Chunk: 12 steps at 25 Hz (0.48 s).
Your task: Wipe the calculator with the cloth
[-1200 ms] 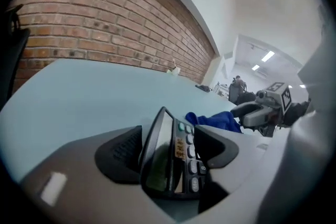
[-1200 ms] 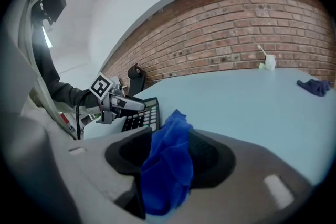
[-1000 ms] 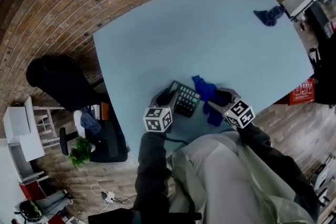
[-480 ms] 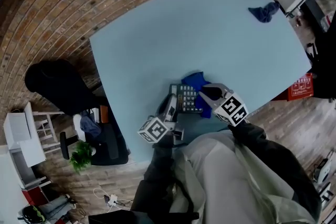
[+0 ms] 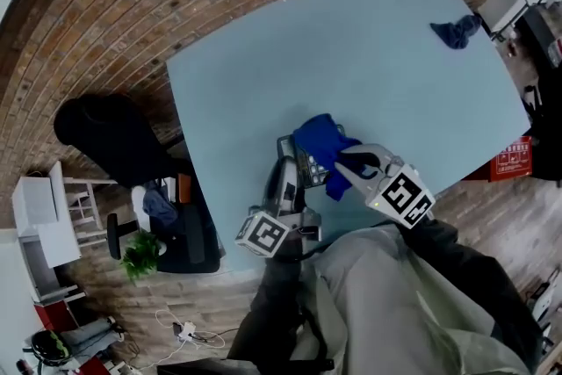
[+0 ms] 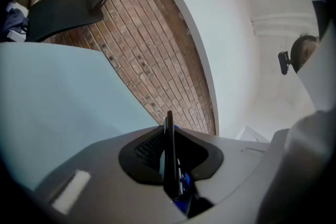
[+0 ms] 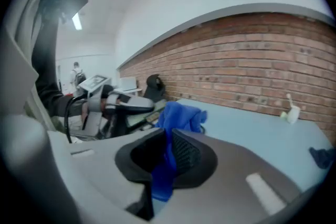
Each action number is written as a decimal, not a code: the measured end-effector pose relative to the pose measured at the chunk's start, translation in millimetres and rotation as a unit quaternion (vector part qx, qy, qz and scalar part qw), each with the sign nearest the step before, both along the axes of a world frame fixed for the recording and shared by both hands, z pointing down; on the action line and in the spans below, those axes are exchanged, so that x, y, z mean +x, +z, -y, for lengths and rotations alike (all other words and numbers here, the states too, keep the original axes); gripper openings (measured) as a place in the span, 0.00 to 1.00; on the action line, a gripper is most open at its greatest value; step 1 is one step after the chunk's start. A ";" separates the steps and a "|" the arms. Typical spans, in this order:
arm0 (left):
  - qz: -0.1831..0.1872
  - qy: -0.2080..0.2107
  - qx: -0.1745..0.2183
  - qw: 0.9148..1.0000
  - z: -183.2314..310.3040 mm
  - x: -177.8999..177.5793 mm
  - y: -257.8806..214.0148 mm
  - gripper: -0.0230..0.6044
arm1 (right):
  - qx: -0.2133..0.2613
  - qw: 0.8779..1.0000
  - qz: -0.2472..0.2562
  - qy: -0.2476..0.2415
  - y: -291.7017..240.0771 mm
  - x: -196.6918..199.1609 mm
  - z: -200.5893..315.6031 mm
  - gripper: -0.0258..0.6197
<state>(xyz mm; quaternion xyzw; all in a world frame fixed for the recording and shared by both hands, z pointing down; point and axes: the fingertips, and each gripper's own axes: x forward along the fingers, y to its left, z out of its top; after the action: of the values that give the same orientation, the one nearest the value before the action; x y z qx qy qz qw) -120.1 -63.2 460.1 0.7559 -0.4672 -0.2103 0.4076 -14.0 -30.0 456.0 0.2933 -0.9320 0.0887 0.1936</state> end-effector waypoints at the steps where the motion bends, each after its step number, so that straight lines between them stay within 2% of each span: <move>1: -0.014 -0.013 -0.002 1.000 2.0 -6.6 -11.3 0.13 | 0.012 0.999 0.019 0.029 -13.8 14.9 10.7 0.10; 3: -0.061 -0.040 -0.005 0.997 4.6 -16.0 -33.1 0.13 | 0.053 0.997 0.033 0.038 -43.0 22.6 14.4 0.10; 6: -0.110 -0.084 -0.007 0.990 4.3 -22.5 -56.1 0.13 | 0.124 0.992 -0.013 -0.023 -72.9 -9.8 -15.4 0.10; 10: -0.158 -0.106 -0.011 0.982 1.2 -14.7 -68.0 0.13 | 0.161 0.982 -0.027 -0.101 -77.1 -56.5 -51.1 0.10; 12: -0.172 -0.106 -0.017 0.979 -1.7 -10.9 -68.6 0.13 | 0.172 0.980 -0.026 -0.101 -75.6 -50.9 -48.6 0.09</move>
<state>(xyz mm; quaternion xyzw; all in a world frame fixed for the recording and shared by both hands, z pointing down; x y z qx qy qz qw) -131.1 -61.5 391.6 0.6475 -0.4713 -0.3714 0.4698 -64.9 18.7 380.4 0.2288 -0.9527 -0.1005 0.1727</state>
